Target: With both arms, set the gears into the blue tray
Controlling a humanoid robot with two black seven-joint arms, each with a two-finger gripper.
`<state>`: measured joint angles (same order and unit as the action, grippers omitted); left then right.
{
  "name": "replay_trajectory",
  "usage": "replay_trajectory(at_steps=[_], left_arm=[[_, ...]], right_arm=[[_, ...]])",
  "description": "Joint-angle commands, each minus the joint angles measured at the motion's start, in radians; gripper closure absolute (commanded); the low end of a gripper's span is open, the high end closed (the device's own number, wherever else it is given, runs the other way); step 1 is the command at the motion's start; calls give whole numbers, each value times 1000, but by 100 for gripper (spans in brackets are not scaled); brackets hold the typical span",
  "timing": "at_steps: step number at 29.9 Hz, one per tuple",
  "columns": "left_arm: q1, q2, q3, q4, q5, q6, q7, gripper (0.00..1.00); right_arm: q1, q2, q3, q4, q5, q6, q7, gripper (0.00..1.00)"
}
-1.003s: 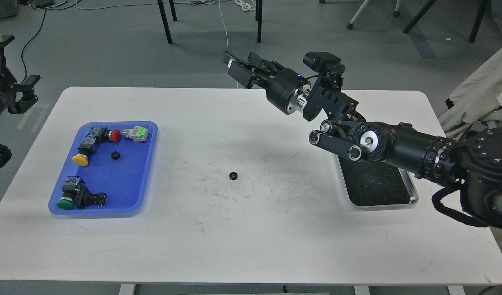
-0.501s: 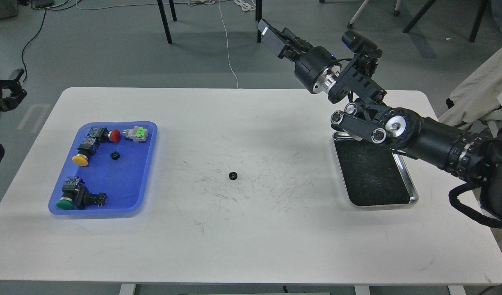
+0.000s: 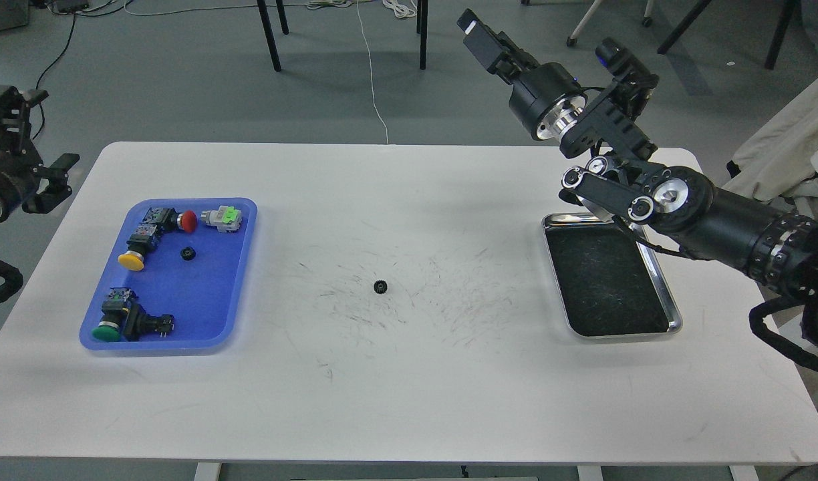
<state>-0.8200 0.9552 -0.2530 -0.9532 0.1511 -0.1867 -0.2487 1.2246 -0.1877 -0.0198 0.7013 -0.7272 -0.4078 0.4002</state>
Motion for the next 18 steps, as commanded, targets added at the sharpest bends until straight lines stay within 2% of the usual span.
replay_trajectory(at_steps=[1,7,10,13,18], left_arm=[[-11,5,12,-27,198,-5,5,2],[-18,7,18,-59,485,-5,0,2],[-28,5,8,-65,515,4,3,2],[-39,16,-32,-62,399,13,6,2],[-16,28,-46,-71,-57,76,3,2]], right_arm=[[0,-4,0,1,0,0,0,16],[-5,-4,0,1,0,-2,0,16],[-7,-3,0,1,0,-3,0,16],[-11,-2,0,0,0,-5,0,16],[-20,-2,0,0,0,-8,0,16]])
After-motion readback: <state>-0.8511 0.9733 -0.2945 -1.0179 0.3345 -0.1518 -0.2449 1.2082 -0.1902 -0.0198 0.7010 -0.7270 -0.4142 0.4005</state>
